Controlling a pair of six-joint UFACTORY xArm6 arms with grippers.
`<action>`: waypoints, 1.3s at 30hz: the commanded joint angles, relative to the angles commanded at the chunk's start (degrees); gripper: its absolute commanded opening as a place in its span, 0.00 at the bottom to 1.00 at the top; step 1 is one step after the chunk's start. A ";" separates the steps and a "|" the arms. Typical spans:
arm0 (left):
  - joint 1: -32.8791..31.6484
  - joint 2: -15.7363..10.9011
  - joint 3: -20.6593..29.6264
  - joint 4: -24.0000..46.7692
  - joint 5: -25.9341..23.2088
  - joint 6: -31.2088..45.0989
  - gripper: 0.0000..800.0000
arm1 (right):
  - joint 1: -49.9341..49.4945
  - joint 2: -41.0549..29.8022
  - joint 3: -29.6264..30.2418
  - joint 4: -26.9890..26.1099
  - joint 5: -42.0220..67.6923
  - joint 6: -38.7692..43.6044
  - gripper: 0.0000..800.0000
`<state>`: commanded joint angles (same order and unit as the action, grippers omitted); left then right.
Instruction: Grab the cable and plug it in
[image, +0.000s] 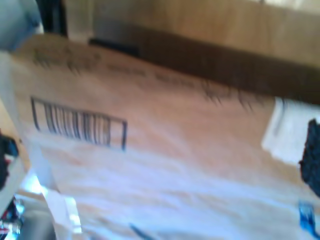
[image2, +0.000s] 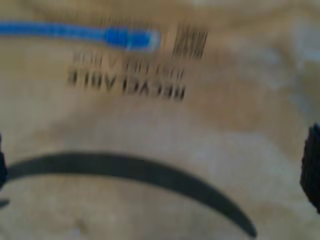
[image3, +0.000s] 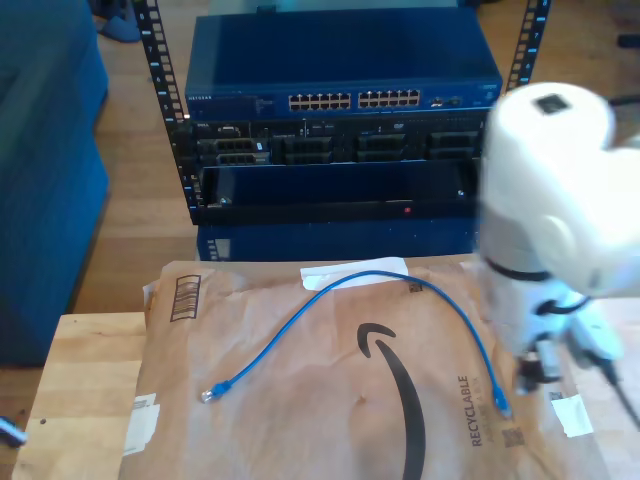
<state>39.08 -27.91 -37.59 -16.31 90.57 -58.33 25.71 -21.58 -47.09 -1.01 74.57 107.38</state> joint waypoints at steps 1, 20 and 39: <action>-1.41 0.00 -0.09 -0.18 0.09 -1.49 1.00 | 0.00 0.97 -0.53 2.64 -0.18 0.00 1.00; -29.27 4.31 -3.87 -0.26 -2.11 -24.18 1.00 | 9.67 24.53 -16.26 14.07 -11.78 -7.38 1.00; -28.75 4.22 -3.60 -0.18 -2.02 -24.18 1.00 | 15.82 39.74 -23.82 13.71 -18.73 -16.26 0.96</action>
<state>10.33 -23.69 -41.20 -16.48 88.55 -82.51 41.54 18.15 -70.91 12.70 55.85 91.12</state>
